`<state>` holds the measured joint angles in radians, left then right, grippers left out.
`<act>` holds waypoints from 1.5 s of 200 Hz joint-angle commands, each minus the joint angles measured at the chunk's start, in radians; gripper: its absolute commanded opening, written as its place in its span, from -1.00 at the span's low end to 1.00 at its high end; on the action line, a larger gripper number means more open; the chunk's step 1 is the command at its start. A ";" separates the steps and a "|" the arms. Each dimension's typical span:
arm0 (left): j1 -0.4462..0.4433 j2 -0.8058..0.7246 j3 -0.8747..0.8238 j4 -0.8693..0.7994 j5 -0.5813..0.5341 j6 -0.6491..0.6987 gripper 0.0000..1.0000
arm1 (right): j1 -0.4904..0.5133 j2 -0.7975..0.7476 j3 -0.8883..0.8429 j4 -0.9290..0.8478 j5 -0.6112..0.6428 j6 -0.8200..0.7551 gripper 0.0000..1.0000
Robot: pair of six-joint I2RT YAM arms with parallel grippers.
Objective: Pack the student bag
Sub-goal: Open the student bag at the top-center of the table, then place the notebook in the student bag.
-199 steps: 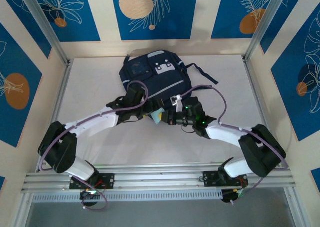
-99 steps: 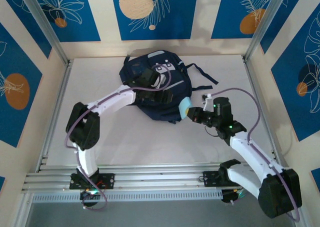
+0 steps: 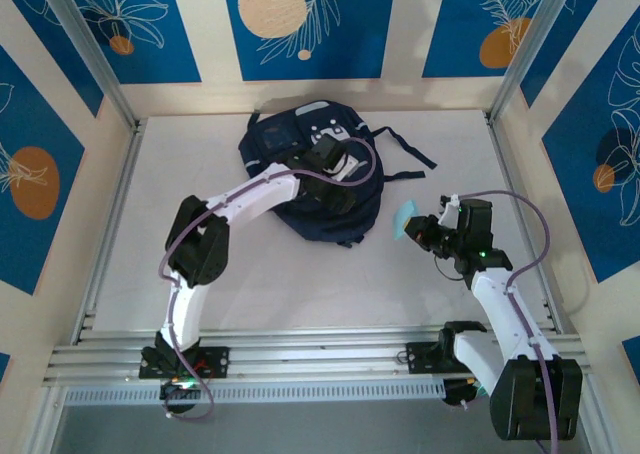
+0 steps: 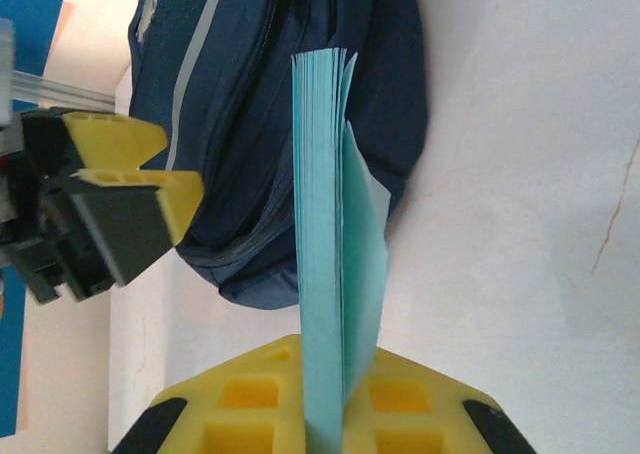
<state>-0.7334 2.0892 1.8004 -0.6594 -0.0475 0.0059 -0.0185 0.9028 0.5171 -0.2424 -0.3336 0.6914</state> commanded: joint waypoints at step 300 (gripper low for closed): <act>0.067 -0.027 0.302 0.028 0.525 -0.386 -1.00 | 0.270 0.564 0.189 0.715 -0.112 0.404 -0.96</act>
<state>-0.6670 2.1525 2.0544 -0.7143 0.3763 -0.3187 0.2432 1.4578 0.7162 0.3794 -0.4381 1.0424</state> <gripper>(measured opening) 0.048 0.092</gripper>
